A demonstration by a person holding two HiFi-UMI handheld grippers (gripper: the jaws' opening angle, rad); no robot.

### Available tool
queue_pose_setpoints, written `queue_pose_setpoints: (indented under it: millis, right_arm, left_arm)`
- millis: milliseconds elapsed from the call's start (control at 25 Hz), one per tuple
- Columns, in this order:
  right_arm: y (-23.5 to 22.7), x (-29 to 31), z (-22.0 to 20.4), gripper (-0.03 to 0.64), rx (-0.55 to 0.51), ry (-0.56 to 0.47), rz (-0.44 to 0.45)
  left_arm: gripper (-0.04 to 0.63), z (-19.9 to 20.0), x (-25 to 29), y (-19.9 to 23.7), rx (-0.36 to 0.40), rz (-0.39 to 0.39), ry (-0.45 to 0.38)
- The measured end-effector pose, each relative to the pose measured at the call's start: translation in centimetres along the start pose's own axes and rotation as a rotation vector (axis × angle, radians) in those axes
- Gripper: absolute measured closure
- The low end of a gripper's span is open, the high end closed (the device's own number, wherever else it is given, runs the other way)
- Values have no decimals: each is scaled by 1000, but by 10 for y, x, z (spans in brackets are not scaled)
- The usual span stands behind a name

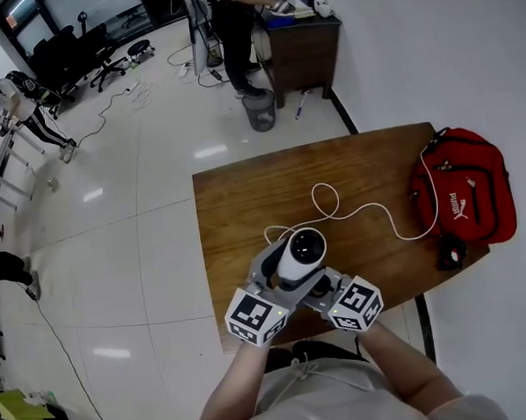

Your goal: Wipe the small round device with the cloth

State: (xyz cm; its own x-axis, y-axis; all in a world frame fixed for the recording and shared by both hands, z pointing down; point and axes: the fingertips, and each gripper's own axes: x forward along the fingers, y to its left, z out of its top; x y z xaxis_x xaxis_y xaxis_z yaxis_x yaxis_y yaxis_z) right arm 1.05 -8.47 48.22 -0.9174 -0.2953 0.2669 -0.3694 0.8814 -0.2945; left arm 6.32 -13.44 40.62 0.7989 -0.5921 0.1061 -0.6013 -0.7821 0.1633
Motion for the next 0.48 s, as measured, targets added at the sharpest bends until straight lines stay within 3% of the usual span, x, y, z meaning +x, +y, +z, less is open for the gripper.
queue_pose_setpoints:
  millis: [160, 480]
  right_arm:
    - [14, -7, 2, 508, -72, -24, 61]
    - [39, -19, -5, 508, -37, -43, 234]
  left_arm:
    - [225, 2, -4, 2, -30, -6, -28]
    - [225, -5, -5, 4, -61, -7, -33]
